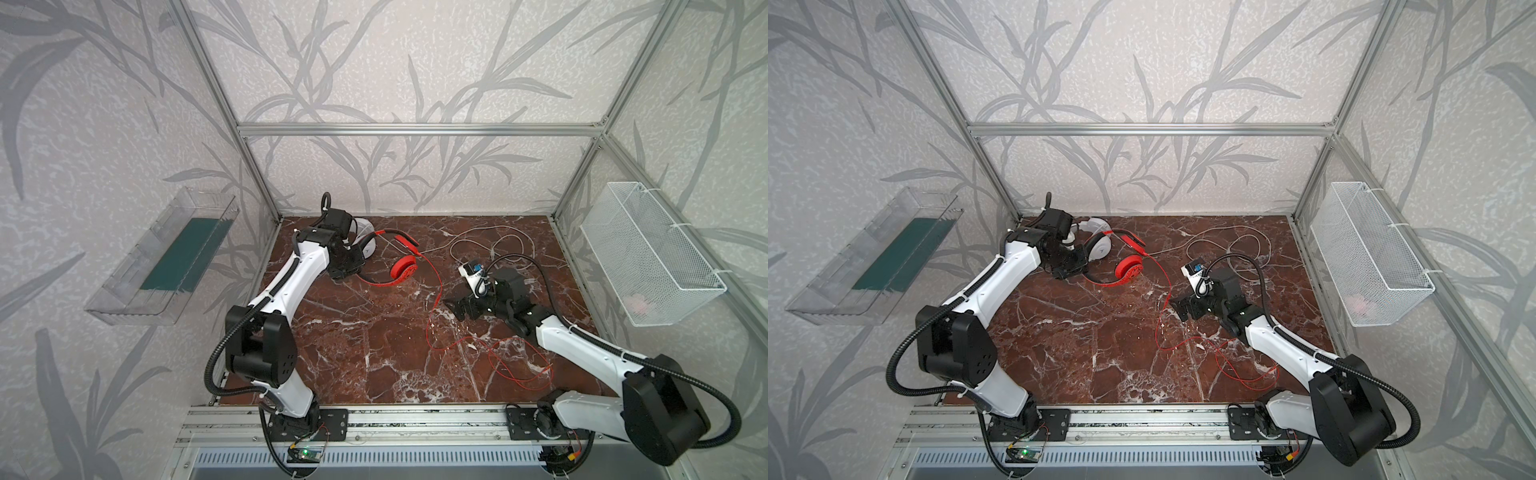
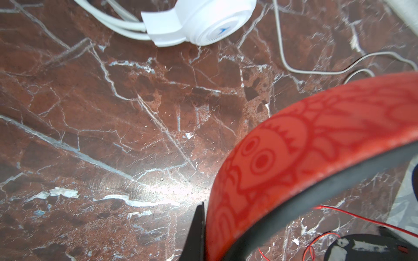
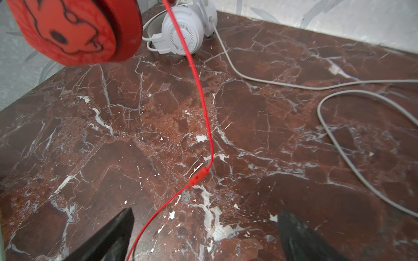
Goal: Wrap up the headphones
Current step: 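Lower the right gripper onto the red cable near the robot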
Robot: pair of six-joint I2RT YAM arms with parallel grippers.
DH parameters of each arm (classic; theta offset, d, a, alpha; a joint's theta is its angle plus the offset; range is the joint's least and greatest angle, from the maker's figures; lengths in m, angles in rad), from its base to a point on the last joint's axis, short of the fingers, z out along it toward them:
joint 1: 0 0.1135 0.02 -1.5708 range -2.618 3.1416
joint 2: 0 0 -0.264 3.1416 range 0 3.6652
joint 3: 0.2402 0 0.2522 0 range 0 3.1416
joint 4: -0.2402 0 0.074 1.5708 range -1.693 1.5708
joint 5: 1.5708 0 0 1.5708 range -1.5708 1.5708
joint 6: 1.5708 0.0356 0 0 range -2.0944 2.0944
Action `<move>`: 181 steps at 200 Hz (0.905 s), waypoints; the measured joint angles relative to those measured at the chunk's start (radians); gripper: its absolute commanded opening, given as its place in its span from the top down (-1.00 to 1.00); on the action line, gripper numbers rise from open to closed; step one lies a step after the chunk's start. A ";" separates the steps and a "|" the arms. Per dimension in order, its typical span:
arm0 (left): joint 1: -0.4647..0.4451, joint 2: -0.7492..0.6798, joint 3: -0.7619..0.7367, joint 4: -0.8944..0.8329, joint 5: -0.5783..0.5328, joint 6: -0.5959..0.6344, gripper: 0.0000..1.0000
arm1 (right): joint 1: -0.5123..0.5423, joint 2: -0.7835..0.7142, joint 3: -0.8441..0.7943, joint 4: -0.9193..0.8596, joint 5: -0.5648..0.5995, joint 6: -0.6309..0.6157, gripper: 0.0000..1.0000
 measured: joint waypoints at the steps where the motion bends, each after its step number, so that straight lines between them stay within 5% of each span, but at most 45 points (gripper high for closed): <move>1: 0.000 0.000 0.000 0.000 0.000 0.000 1.00 | 0.001 0.001 0.000 0.001 0.000 0.002 -0.98; 181: 0.049 -0.041 0.098 0.045 0.040 -0.064 1.00 | 0.125 0.326 0.042 0.049 0.211 0.051 -0.91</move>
